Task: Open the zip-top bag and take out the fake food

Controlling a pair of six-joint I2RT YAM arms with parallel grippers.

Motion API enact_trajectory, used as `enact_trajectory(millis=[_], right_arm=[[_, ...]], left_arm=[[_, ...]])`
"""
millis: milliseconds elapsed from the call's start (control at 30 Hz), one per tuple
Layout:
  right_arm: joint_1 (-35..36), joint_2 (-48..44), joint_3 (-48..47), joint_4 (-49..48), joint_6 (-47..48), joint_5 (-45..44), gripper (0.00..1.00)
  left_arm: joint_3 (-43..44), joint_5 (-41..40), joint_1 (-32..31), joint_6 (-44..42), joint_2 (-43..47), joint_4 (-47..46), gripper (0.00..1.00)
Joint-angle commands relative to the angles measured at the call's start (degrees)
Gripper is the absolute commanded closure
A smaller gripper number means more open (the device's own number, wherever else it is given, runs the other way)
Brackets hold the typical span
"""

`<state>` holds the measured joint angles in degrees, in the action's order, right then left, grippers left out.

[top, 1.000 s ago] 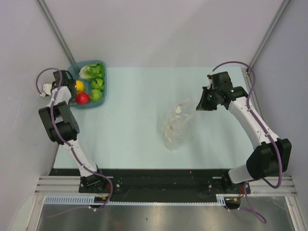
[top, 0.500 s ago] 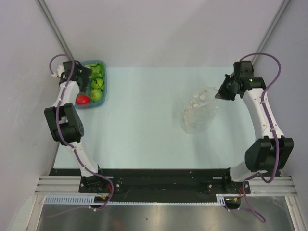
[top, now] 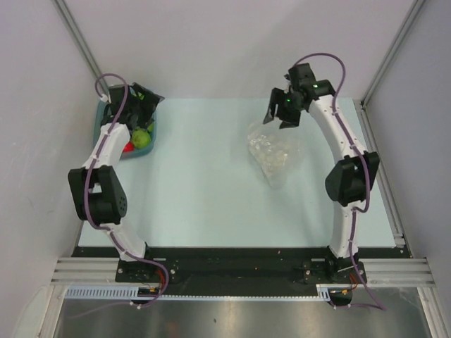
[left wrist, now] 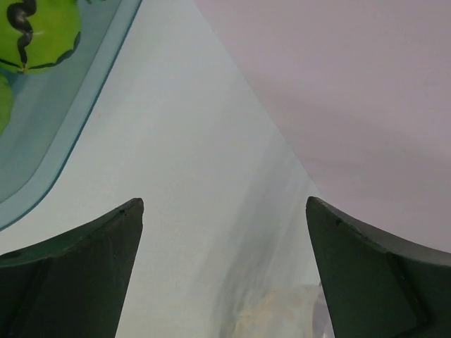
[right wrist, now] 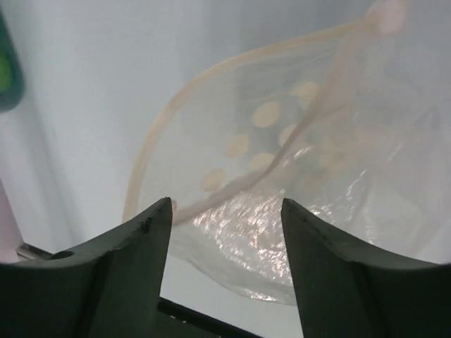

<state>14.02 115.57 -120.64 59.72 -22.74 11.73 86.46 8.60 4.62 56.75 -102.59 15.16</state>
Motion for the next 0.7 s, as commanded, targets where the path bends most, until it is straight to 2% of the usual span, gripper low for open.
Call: enact_trajectory(millis=[0, 67, 167, 200, 233, 300, 333, 400, 433, 467, 500, 533, 567, 633, 667], right_arm=[[3.02, 3.08, -14.34, 7.76, -0.2, 1.55, 0.23], [3.73, 0.02, -12.79, 8.39, 1.03, -1.43, 0.14], [5.57, -7.95, -3.67, 9.18, 2.7, -5.3, 0.0], [6.36, -11.04, 3.5, 8.31, 3.4, -6.7, 0.0], [8.28, -13.85, 7.05, 7.52, 3.49, -8.54, 0.0], [9.88, -22.73, 14.35, 6.46, 1.84, -9.52, 0.0], [11.1, -25.63, 22.21, 5.76, 1.13, -8.22, 0.0], [12.34, -36.08, 30.6, 1.31, -0.63, -7.16, 0.0], [12.52, -40.03, 38.64, -0.29, -2.46, -4.81, 0.0], [12.96, -43.38, 41.33, -1.27, -3.53, -4.26, 0.0], [13.22, -49.67, 44.15, -2.67, -4.32, -3.91, 0.0], [13.75, -52.87, 46.61, -3.9, -5.55, -2.95, 0.0], [14.62, -55.69, 50.81, -4.96, -6.43, -2.76, 0.0], [15.59, -64.48, 52.87, -8.73, -7.14, 0.12, 0.0], [15.95, -67.64, 53.66, -10.57, -8.18, 1.88, 0.0]], left_arm=[[1.7, -1.04, -3.21, -4.62, 9.22, -0.92, 0.0], [1.44, -2.0, -7.25, -7.16, 11.17, -0.31, 0.0], [3.01, -2.45, -13.83, -11.03, 13.37, 3.99, 0.0], [3.19, -2.27, -15.85, -11.92, 13.81, 6.18, 0.0], [3.28, -2.19, -20.22, -12.45, 14.95, 7.5, 0.0], [2.06, -1.31, -24.99, -12.37, 16.71, 10.24, 0.0], [-0.65, -0.96, -30.23, -12.19, 19.5, 10.07, 0.0], [-4.34, -2.61, -36.23, -12.54, 22.76, 7.79, 0.0], [-8.54, -4.1, -42.61, -12.46, 24.78, 7.43, 0.0], [-11.02, -5.51, -45.72, -11.5, 28.54, 5.17, 0.0], [-13.66, -8.4, -51.76, -10.7, 30.84, 3.84, 0.0], [-19.08, -8.51, -54.43, -9.65, 32.87, 2.09, 0.0], [-22.0, -10.34, -56.81, -7.03, 37.06, -2.46, 0.0], [-30.68, -9.13, -61.83, -4.64, 41.04, -9.49, 0.0], [-33.34, -7.13, -62.97, -1.85, 45.67, -17.62, 0.0]])
